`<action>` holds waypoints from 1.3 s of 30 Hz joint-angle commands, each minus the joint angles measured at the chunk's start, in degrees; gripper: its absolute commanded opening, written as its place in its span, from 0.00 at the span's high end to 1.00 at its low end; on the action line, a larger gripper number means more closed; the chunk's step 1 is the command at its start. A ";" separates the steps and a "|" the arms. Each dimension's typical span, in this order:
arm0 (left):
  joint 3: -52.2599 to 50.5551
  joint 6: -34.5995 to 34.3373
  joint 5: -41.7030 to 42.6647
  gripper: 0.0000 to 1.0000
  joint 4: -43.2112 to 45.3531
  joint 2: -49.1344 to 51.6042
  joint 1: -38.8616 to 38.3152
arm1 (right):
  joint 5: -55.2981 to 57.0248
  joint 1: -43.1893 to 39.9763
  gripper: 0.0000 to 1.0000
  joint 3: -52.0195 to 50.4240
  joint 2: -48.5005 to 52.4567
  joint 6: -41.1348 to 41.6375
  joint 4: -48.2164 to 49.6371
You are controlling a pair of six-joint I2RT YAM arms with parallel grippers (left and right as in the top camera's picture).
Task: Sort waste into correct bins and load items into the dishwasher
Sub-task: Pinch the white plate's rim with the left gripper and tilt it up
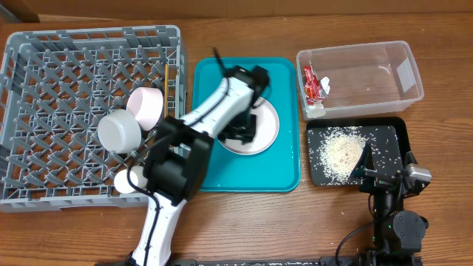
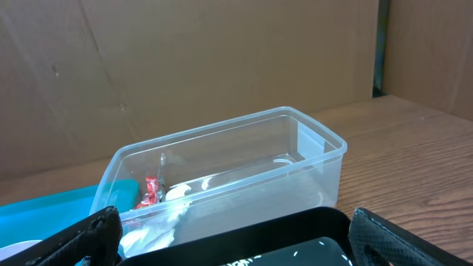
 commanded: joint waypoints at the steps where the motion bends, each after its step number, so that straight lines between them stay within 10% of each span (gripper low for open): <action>1: -1.25 0.31 -4.20 0.48 -0.09 -0.28 3.41 | 0.26 -0.26 0.00 -0.61 -0.68 0.13 0.35; 22: 3.37 12.92 -1.60 0.35 6.16 -3.43 -10.58 | 0.26 -0.26 0.00 -0.61 -0.68 0.13 0.35; 39: 0.55 9.16 -0.07 0.48 11.91 -1.77 -11.15 | 0.26 -0.26 0.00 -0.61 -0.68 0.13 0.35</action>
